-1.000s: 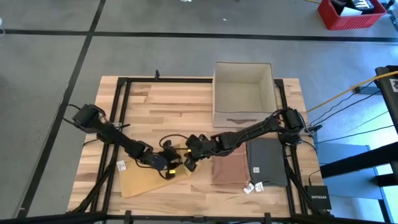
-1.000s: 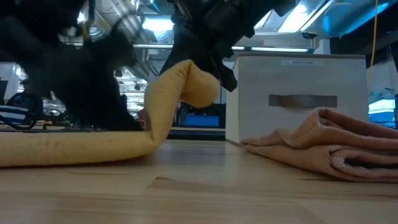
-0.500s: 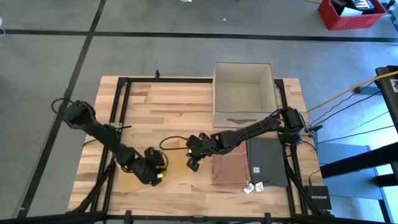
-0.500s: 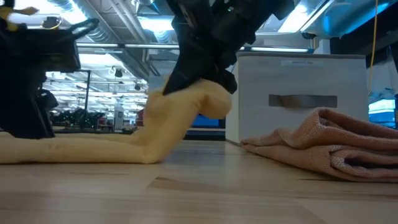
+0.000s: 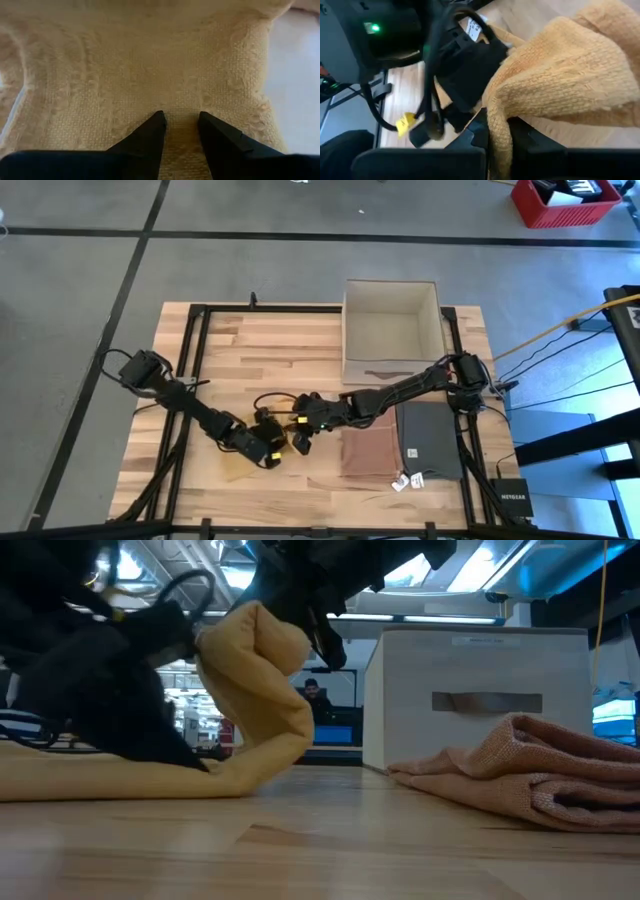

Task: Fold towel
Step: Fold the yellow towel

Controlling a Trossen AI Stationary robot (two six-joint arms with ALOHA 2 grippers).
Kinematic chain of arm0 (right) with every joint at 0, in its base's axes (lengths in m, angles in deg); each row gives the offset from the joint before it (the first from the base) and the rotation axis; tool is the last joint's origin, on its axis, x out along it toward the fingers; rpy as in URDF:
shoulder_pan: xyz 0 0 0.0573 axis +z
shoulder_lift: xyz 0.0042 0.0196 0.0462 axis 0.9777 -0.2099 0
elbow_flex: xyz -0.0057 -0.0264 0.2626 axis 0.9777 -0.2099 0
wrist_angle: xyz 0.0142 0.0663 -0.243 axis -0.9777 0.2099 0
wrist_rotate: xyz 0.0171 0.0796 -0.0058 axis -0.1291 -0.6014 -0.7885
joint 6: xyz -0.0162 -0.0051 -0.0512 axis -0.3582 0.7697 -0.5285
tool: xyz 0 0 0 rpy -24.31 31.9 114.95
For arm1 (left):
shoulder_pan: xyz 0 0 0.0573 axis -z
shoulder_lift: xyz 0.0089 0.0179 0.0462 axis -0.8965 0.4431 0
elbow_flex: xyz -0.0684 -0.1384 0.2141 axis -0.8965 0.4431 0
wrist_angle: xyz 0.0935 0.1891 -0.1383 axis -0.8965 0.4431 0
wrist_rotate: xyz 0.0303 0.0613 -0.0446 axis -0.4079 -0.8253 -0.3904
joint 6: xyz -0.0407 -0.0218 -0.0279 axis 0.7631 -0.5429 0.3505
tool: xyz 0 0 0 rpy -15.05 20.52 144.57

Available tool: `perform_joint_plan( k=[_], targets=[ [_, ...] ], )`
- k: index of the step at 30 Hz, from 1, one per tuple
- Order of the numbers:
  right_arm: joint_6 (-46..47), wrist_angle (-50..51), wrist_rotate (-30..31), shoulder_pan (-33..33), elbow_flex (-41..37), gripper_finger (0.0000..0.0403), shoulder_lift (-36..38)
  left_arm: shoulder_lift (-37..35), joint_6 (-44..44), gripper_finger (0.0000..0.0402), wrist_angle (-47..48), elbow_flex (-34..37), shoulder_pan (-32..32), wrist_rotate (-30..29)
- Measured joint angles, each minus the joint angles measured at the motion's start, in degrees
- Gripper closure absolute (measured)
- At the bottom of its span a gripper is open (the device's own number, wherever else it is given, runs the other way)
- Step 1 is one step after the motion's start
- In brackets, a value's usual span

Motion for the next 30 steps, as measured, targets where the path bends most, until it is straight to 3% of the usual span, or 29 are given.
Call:
perform_joint_plan(
  k=[5,8,12,15,19,23,30],
  targets=[
    [-0.9,0.1,1.5,-0.2,0.0,0.0368,0.0,-2.2,-2.6,0.0282,4.3,-2.4,-1.9,1.9],
    [-1.2,-0.2,1.5,-0.3,0.0,0.0368,0.0,-7.9,-1.8,0.0282,15.3,-6.1,-1.5,7.2],
    [-1.3,-0.2,1.5,-0.3,0.0,0.0368,0.0,-17.6,6.4,0.0282,37.5,-10.0,2.0,13.7],
    [-1.3,-0.2,1.5,-0.3,0.0,0.0368,0.0,-22.7,15.6,0.0282,44.5,-9.1,7.6,12.3],
    [-1.3,-0.6,1.5,-0.3,0.0,0.0368,-0.2,-22.4,25.8,0.0282,45.2,-3.6,14.9,6.4],
    [0.8,-2.6,1.2,-0.3,0.0,0.0368,-1.8,-19.2,33.7,0.0282,40.5,1.0,18.1,6.5],
    [3.3,-6.3,-2.3,-0.3,4.1,0.0368,-6.7,-12.2,30.6,0.0282,32.7,1.4,16.8,-0.6]
  ],
)
